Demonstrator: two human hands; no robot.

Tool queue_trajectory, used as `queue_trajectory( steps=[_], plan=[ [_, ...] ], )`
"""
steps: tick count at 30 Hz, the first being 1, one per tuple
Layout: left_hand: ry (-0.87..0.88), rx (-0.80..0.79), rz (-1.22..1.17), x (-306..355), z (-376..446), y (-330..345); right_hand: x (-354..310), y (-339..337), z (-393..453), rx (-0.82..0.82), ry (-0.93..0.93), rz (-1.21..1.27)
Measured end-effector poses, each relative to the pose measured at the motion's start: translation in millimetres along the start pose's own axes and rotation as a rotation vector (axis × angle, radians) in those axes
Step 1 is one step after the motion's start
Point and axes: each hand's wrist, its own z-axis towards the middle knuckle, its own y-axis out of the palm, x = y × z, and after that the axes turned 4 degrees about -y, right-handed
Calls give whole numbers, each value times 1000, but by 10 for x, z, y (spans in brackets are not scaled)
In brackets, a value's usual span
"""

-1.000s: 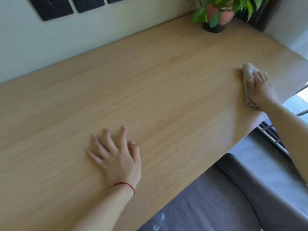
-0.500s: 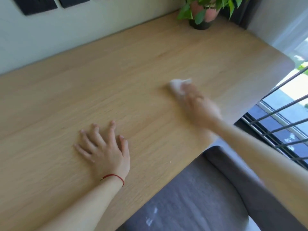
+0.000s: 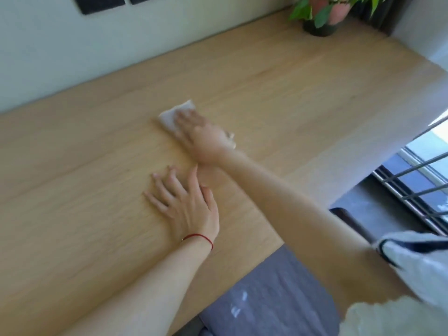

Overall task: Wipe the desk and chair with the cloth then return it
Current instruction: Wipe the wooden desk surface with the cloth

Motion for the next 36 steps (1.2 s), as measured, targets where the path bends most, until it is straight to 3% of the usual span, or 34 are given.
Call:
queue_trajectory(
  steps=[2,4,9,11,13,17,20,24,26,31,33,36],
  plan=[
    [-50,57,-253,-31,-26,-92,-160,93,-390,12,-98,54],
    [-9,102,-466,-151,-63,-216,52,9,-698,38,-60,77],
    [24,31,-440,-747,-78,-485,932,-404,-964,225,463,7],
    [2,21,-370,-946,-67,-544,917,-419,-826,218,544,-39],
    [1,21,-328,-1063,-75,-552,591,-294,-582,176,468,-61],
    [-87,57,-237,-1190,-113,-546,-486,148,-430,106,129,1],
    [-144,64,-138,-1353,-245,-544,-1111,413,-918,65,-68,69],
    [-8,42,-11,-1540,-417,-552,-1170,423,-1712,17,-266,16],
    [22,38,18,-1590,-407,-554,-822,283,-1742,42,-174,29],
    [-21,41,2,-1551,-359,-536,237,-218,-1200,243,457,6],
    [-28,35,13,-1528,-371,-537,119,-183,-1041,240,473,-17],
    [-41,39,-2,-1526,-377,-559,-550,152,-1109,215,276,56]
  ],
)
